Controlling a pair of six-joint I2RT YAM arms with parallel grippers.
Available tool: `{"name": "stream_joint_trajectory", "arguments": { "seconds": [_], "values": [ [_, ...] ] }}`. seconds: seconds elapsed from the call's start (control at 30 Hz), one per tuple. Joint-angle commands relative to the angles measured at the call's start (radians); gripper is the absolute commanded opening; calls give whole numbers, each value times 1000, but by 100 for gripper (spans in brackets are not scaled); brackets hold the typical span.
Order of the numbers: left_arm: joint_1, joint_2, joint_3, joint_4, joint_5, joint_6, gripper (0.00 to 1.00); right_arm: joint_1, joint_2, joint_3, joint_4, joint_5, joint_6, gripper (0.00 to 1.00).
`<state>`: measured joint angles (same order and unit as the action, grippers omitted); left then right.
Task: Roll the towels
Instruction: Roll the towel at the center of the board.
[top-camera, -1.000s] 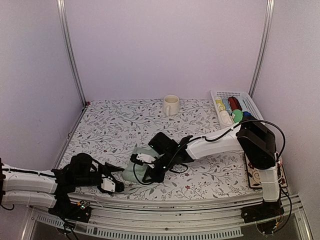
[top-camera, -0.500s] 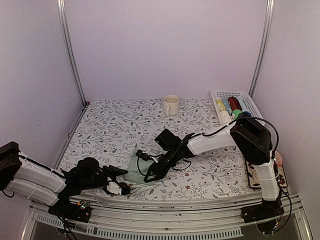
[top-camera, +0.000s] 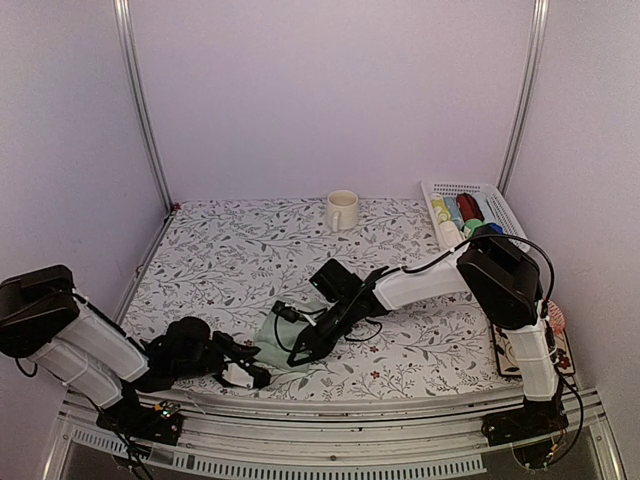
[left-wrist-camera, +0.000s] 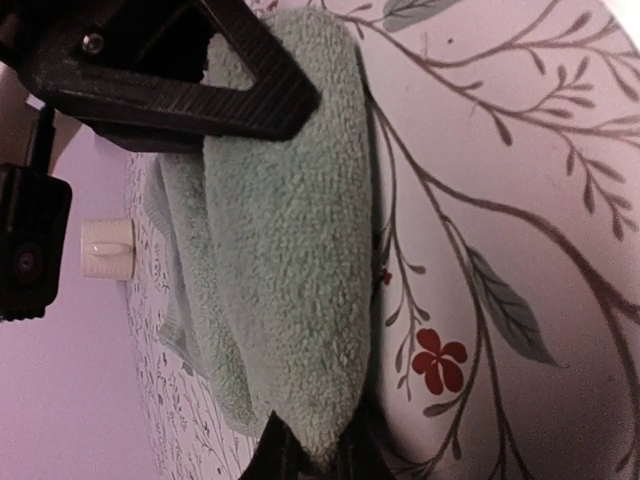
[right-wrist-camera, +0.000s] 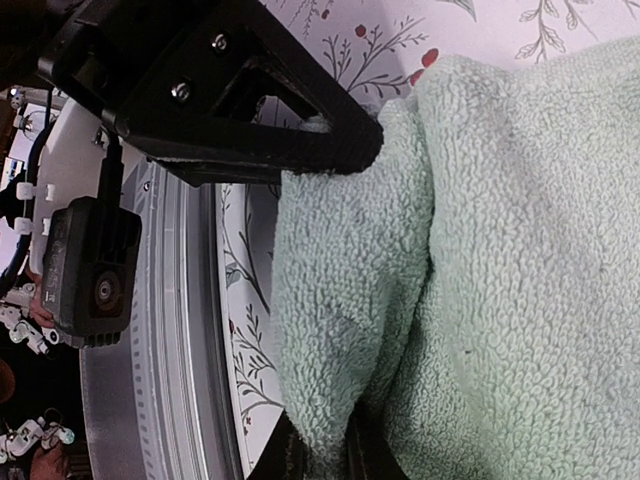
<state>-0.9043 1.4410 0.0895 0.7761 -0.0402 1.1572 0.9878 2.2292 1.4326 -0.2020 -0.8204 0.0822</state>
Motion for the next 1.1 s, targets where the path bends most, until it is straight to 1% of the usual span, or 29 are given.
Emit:
{"name": "stream_joint_trajectory", "arguments": {
  "seconds": [0.0,0.03,0.07,0.17,0.2,0.27,0.33,0.43,0.53,0.63,0.73,0.93,1.07],
  "values": [
    [-10,20,15,-95,-4,-6,0,6,11,-16,-51,15,-20,16],
    [-10,7,25,-151,13,-15,0,6,-3,-23,-51,20,-28,18],
    [-10,-9,38,-208,32,-24,0,6,-26,-33,-51,24,-34,24],
    [-10,-60,94,-403,111,-51,0,6,-101,-72,-51,56,-68,37],
    [-9,-68,114,-463,133,-66,0,5,-128,-89,-50,74,-79,39],
    [-4,-86,153,-554,171,-88,0,5,-190,-127,-45,127,-119,47],
    [10,-83,199,-652,216,-101,0,6,-246,-168,-40,205,-138,51],
    [41,-45,269,-764,281,-133,0,11,-327,-252,-17,351,-175,54],
    [80,-5,332,-837,326,-171,0,46,-420,-383,74,506,-232,58],
    [107,27,392,-912,371,-204,0,102,-501,-486,191,657,-283,63],
    [133,81,465,-997,418,-231,0,179,-546,-548,277,838,-347,66],
    [182,194,603,-1132,490,-264,0,323,-520,-587,444,1143,-502,70],
    [202,240,663,-1225,546,-261,0,375,-447,-576,539,1289,-602,71]
  ]
}}
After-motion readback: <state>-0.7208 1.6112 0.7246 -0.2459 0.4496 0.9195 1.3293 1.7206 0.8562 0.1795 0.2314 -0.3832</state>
